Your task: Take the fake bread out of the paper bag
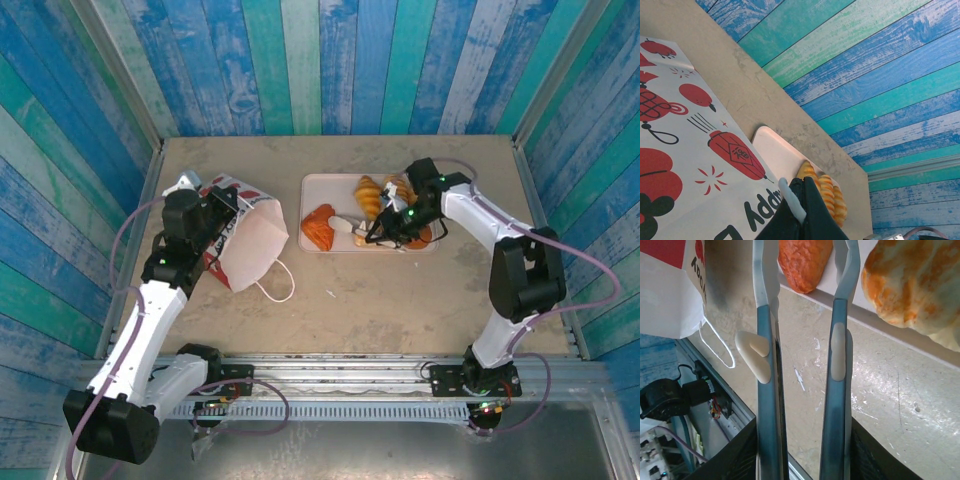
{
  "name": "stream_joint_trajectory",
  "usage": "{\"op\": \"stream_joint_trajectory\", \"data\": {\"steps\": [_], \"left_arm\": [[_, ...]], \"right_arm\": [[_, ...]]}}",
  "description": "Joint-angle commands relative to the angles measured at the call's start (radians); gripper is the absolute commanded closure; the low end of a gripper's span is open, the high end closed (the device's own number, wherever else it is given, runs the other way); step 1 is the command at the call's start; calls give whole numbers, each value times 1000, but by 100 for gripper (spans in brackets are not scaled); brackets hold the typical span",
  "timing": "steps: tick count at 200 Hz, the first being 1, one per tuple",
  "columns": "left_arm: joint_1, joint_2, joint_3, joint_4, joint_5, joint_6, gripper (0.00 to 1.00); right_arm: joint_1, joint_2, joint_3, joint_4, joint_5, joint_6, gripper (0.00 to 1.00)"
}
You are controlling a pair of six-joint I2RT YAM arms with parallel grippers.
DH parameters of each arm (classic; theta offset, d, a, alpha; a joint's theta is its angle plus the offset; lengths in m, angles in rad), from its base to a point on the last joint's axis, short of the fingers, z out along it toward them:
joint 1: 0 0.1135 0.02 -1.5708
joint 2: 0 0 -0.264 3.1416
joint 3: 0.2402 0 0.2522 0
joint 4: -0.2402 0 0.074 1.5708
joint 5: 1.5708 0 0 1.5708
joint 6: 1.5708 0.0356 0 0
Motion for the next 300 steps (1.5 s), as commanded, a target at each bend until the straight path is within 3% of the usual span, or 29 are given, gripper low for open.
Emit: {"op": "stream_joint_trajectory", "data": {"steps": [1, 15, 43, 64, 114, 184, 233, 300], "left_arm": [[-3, -4, -7, 32, 5, 7, 100], [-3, 0, -6, 33, 9, 7, 100], [-2, -2, -1, 28, 10, 11, 100], [-3, -6, 0, 26, 7, 12, 100], [-3, -12, -5, 21, 4, 15, 100], [-3, -20, -8, 19, 1, 14, 100], [-3, -19, -11, 22, 4, 11, 100], [-3, -25, -8, 14, 6, 12, 100]], "right_arm": [[23, -55, 58, -45, 47, -31, 58], [52, -55, 89, -70, 138, -28, 58], [157, -32, 180, -143, 438, -9, 56], [221, 1, 245, -185, 558, 6, 54], [316, 70, 326, -211, 585, 27, 51], [348, 140, 386, -205, 537, 69, 47], [375, 186, 407, -206, 648, 109, 45], [372, 195, 407, -251, 669, -1, 51]]}}
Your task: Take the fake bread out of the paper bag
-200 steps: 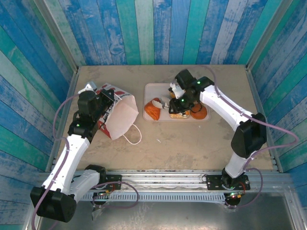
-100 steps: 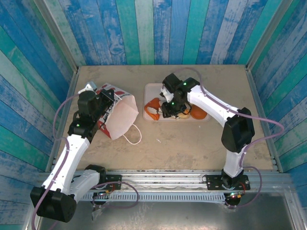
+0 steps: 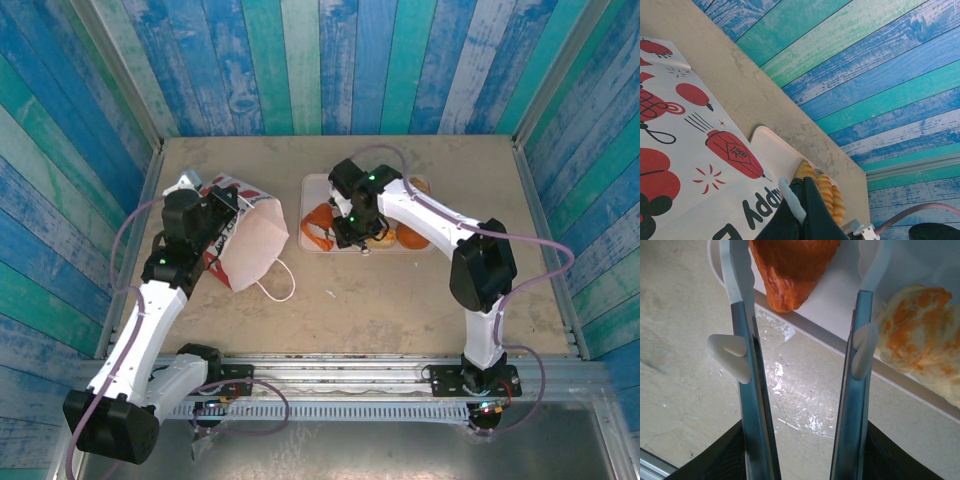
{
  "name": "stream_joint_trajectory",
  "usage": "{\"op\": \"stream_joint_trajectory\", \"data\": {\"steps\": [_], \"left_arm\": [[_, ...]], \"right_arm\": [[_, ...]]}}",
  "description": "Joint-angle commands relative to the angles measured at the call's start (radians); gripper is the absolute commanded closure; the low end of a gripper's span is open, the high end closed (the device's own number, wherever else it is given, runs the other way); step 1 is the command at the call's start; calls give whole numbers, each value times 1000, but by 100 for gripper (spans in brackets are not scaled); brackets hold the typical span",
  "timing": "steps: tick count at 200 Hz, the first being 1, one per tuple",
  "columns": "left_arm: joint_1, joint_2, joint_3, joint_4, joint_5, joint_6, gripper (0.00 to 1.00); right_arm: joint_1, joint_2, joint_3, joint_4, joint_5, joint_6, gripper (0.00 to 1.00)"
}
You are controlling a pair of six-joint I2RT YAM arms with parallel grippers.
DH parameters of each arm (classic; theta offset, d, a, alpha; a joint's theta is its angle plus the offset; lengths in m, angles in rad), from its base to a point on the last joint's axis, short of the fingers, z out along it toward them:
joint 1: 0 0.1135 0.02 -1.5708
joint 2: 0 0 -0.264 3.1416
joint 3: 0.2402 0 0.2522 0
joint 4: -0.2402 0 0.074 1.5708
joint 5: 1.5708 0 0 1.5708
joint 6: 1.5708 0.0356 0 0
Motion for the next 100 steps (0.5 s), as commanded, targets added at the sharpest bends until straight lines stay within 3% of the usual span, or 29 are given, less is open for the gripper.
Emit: {"op": "stream_joint_trajectory", "data": {"steps": [1, 73, 100], "left_arm": [[-3, -25, -8, 9, -1, 12, 100], [-3, -35, -13, 5, -2, 12, 99], [-3, -38, -13, 1, -2, 14, 99]], "right_arm": [[1, -19, 19, -39, 45, -76, 51], [-45, -35, 53, -128, 96, -398, 55], [-58, -44, 64, -137, 34, -477, 54]]}}
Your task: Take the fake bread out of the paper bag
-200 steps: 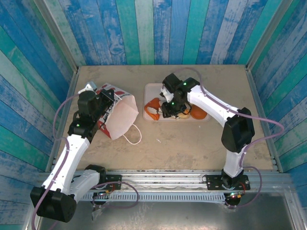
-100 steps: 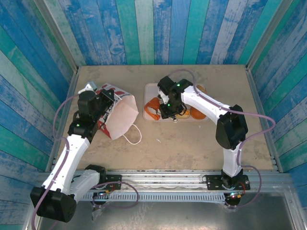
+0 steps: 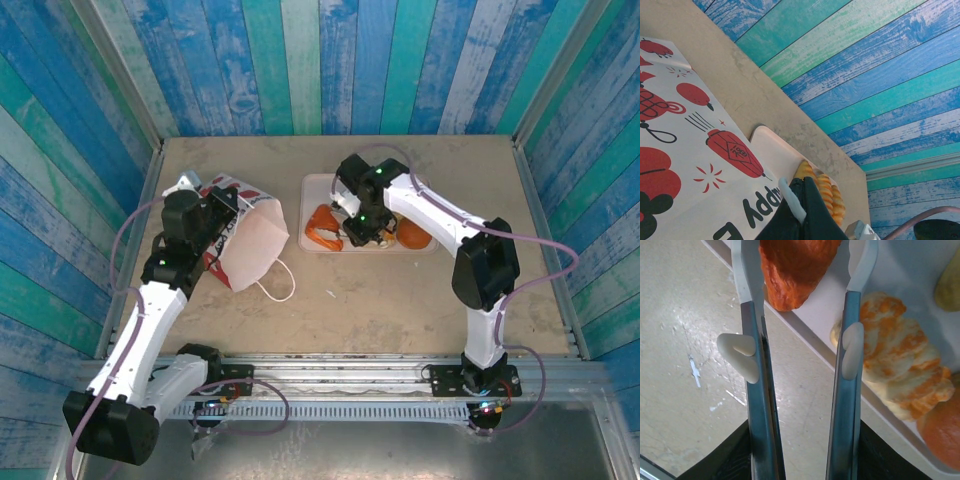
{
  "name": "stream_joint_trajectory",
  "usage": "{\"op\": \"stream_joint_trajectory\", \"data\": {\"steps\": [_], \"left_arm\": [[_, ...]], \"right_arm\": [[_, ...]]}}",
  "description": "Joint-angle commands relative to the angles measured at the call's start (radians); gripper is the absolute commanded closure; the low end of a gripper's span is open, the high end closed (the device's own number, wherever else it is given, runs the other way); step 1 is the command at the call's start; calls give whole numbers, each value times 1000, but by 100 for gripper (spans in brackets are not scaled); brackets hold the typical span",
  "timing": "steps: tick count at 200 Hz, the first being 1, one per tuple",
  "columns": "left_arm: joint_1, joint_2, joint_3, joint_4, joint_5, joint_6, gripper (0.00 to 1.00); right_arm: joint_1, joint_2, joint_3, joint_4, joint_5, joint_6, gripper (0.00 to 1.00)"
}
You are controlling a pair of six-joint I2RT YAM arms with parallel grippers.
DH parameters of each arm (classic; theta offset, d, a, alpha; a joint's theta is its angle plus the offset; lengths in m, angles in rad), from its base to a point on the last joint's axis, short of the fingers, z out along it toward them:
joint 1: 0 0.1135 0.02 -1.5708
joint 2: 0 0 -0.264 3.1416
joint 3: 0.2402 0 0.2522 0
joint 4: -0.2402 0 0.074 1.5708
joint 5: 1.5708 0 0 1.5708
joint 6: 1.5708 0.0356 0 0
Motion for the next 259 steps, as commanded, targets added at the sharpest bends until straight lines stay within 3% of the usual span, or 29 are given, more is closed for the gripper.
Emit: {"op": "stream_joint_trajectory", "data": {"steps": [1, 96, 162, 259], "left_arm": [[-3, -30, -8, 2, -2, 14, 99], [-3, -13, 4, 12, 9, 24, 99], [-3, -7, 18, 2, 16, 35, 99], [-3, -4, 18, 8, 30, 37, 99]], "right_arm": [[-12, -40, 29, -49, -26, -125, 54], [-9, 1, 75, -79, -40, -349, 53], [-9, 63, 128, -117, -20, -344, 51], [-11, 0, 136, -95, -29, -295, 47]]}}
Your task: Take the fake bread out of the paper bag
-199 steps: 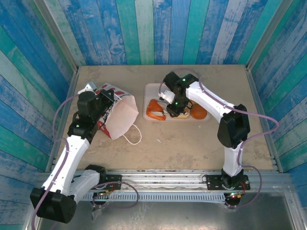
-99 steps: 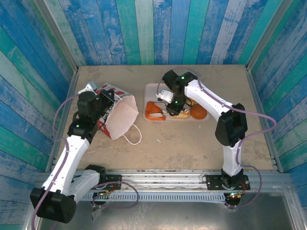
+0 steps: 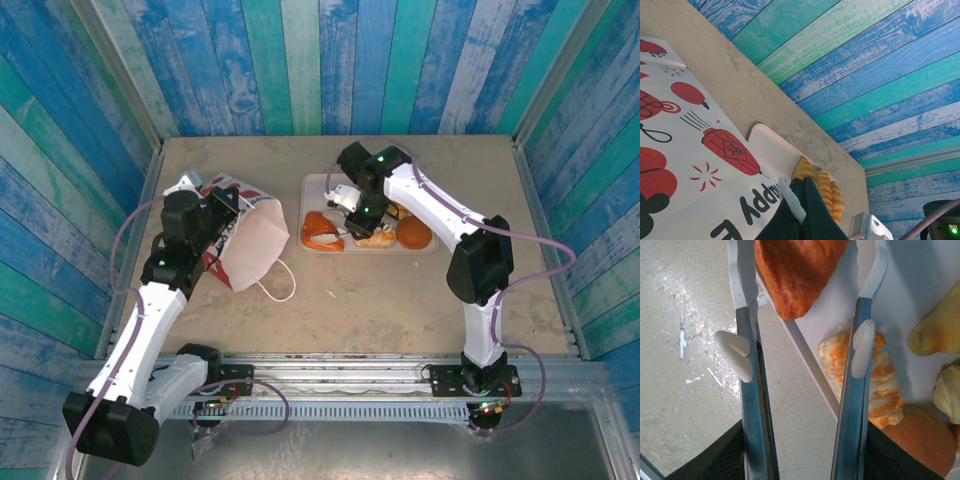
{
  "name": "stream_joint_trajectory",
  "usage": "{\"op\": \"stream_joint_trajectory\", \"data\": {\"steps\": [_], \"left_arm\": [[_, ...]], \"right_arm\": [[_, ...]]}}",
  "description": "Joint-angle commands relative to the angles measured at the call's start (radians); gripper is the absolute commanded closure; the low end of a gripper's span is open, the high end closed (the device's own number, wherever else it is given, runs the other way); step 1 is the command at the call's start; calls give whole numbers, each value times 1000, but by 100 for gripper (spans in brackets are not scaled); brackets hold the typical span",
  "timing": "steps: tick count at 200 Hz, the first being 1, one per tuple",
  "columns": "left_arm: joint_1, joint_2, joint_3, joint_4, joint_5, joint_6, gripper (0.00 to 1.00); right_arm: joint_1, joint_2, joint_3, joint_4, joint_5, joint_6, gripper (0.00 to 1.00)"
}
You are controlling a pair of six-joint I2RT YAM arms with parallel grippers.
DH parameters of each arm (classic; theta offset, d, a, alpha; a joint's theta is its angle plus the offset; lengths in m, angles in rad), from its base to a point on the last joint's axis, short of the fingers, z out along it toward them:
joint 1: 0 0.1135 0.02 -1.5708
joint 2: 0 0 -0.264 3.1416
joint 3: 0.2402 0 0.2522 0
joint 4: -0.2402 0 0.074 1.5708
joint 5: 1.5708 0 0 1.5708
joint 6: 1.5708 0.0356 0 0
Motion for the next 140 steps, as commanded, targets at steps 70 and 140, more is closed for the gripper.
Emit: {"op": "stream_joint_trajectory", "data": {"steps": [70, 140], "left_arm": [[-3, -11, 14, 4, 9, 18, 99], [-2, -11, 21, 0, 18, 23, 99]], "right_arm": [[4, -43, -40, -6, 35, 7, 50], [3, -149, -46, 15, 36, 75, 50]]}}
